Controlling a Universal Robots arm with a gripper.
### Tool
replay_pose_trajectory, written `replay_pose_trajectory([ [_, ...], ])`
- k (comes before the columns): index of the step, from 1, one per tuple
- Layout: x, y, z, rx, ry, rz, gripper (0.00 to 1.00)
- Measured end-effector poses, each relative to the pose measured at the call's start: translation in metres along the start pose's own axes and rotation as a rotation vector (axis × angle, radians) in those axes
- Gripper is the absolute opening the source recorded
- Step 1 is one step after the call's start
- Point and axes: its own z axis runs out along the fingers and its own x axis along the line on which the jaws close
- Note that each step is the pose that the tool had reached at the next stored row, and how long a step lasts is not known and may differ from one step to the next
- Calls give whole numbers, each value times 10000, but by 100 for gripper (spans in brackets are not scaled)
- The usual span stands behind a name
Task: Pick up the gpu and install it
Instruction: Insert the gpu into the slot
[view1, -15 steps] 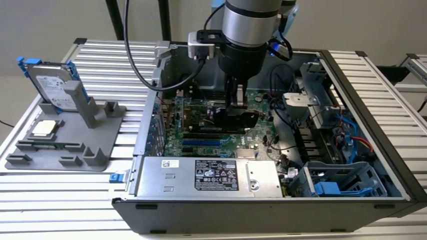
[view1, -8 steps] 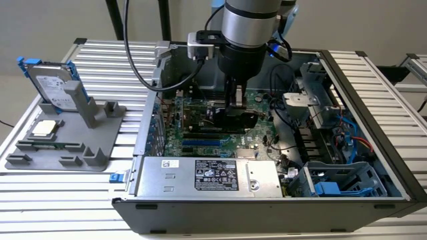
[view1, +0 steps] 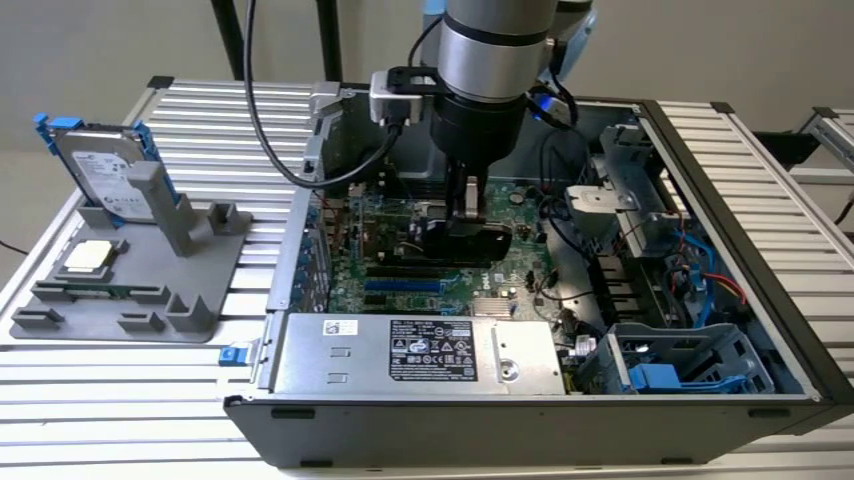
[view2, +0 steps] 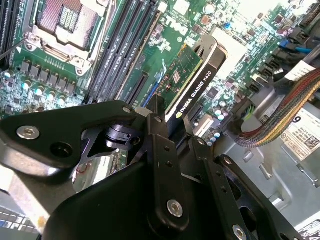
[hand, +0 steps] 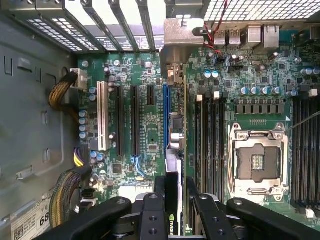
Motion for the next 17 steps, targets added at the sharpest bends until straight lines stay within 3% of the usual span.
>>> replay_pose_trajectory([
  [17, 74, 86, 80, 1, -4, 2, 0],
])
